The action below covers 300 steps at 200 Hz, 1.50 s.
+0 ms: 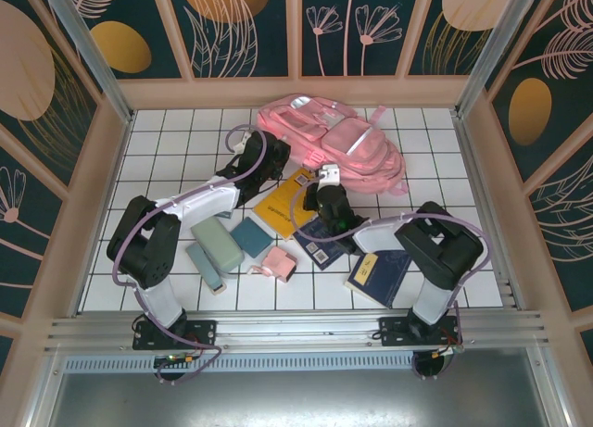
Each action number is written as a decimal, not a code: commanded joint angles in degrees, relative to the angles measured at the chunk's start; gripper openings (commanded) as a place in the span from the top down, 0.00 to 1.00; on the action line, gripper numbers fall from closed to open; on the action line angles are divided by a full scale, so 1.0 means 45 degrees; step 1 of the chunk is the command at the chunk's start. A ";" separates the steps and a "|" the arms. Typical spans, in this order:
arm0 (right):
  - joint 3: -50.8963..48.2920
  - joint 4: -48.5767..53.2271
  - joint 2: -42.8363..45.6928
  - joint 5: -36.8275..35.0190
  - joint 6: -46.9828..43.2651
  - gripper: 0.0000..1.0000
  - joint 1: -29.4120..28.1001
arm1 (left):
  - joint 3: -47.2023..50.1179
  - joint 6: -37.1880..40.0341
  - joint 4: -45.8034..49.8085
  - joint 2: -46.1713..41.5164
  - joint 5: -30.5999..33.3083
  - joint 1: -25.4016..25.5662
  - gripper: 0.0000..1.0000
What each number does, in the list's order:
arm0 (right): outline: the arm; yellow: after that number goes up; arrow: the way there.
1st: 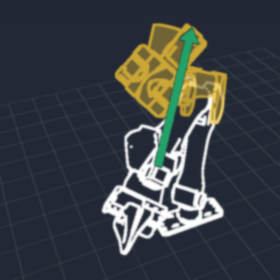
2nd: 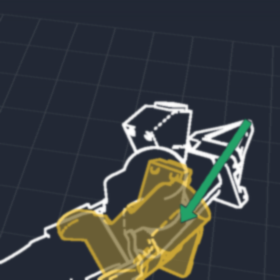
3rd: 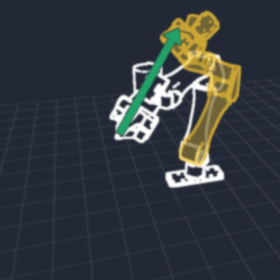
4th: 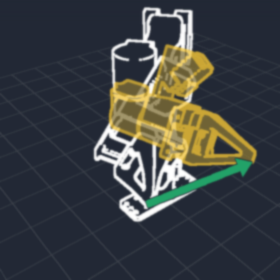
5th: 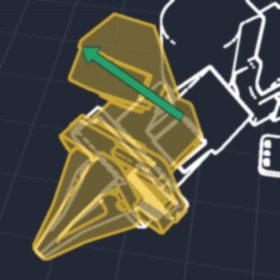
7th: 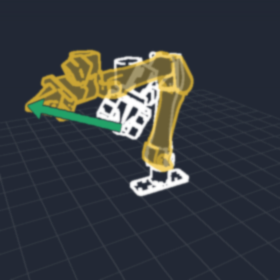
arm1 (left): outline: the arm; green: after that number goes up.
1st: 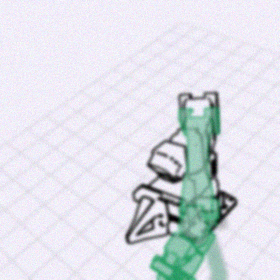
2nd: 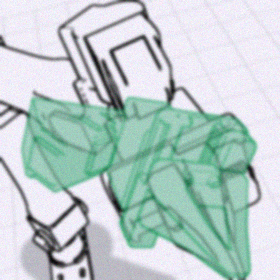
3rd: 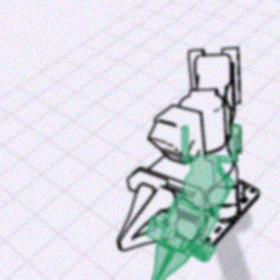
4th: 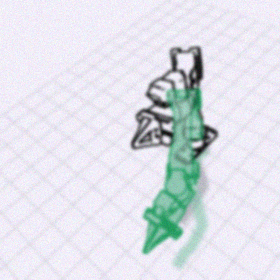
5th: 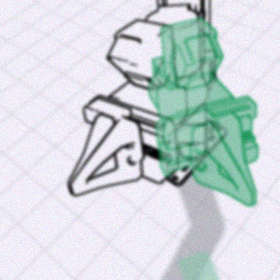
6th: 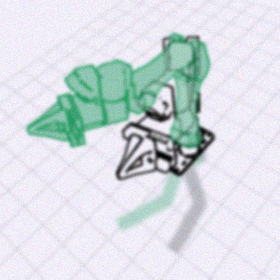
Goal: Pack the student bag
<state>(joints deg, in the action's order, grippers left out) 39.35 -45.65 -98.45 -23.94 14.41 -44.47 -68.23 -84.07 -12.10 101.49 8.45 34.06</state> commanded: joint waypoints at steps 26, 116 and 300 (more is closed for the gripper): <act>-0.0860 0.1853 0.1486 0.2702 0.1497 1.00 0.1218 | 0.0331 0.0503 -0.0470 -0.0484 0.0502 -0.0868 1.00; -0.0435 0.6537 0.2128 0.9716 0.2282 1.00 0.4658 | -0.0800 0.3134 0.2314 0.0482 -0.0459 -0.2091 1.00; 0.5770 1.5602 0.2217 0.9761 0.1335 1.00 0.6008 | -0.7416 0.7375 0.5755 0.5381 -0.3464 -0.2804 1.00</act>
<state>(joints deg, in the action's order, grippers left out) 60.55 20.58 -92.47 11.66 21.80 -13.93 -88.68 -58.61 14.59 117.67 0.36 22.83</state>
